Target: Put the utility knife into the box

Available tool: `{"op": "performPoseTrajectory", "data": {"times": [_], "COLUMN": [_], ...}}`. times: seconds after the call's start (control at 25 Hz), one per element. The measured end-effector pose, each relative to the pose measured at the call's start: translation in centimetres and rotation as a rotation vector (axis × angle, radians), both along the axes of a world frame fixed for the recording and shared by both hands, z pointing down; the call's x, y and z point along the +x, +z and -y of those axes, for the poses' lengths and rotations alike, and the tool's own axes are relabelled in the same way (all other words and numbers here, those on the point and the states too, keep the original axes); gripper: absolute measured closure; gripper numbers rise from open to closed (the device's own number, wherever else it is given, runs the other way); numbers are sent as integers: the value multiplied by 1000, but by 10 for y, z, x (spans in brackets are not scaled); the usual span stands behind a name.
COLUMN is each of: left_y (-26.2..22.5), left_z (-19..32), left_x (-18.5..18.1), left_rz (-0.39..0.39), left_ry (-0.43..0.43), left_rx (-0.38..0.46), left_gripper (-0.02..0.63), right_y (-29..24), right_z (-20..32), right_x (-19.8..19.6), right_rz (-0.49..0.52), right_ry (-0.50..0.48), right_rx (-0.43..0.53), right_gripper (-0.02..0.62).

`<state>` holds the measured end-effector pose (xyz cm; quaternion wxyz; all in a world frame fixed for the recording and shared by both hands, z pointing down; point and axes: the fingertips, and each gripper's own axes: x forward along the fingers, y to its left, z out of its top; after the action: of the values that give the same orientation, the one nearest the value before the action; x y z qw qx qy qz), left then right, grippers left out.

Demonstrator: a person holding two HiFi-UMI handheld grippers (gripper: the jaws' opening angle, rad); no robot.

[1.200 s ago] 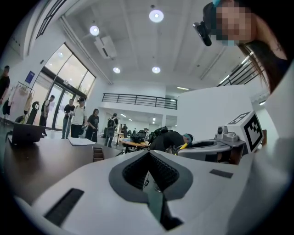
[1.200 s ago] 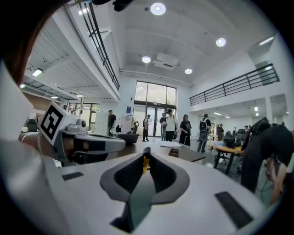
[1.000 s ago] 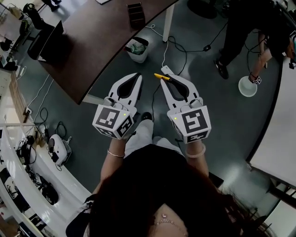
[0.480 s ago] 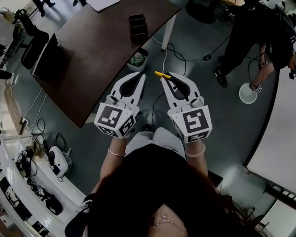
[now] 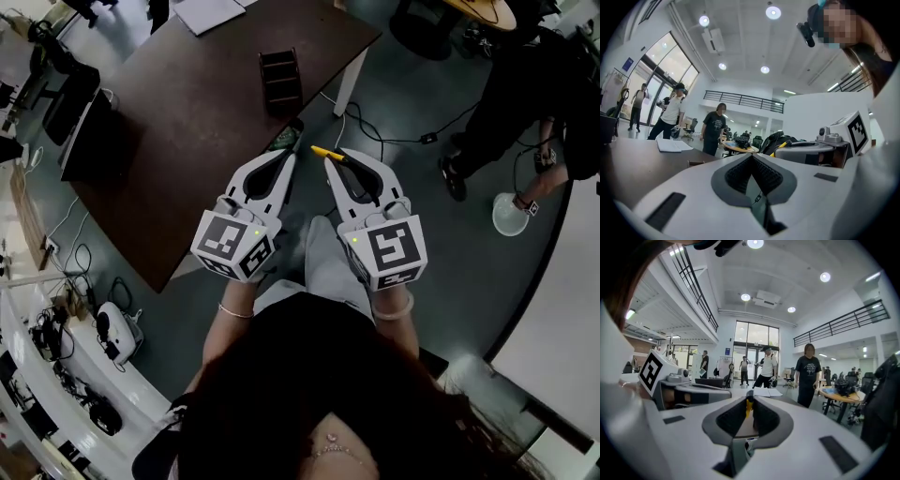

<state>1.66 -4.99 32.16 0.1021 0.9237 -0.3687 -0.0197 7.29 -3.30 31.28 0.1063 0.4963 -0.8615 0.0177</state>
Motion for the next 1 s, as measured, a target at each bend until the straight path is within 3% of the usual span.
{"op": "performPoseTrajectory", "data": {"times": [0.24, 0.56, 1.0], "left_y": [-11, -16, -9], "left_z": [71, 135, 200], "left_x": [17, 4, -39], "left_rz": [-15, -18, -28], "left_ry": [-57, -159, -186], "left_rx": [22, 28, -16], "left_gripper": [604, 604, 604], "right_y": [-8, -8, -2], "right_z": [76, 144, 216], "right_x": [11, 3, -29], "right_rz": [-5, -15, -33], "right_ry": [-82, -182, -178], "right_rx": [20, 10, -28], "right_gripper": [541, 541, 541]}}
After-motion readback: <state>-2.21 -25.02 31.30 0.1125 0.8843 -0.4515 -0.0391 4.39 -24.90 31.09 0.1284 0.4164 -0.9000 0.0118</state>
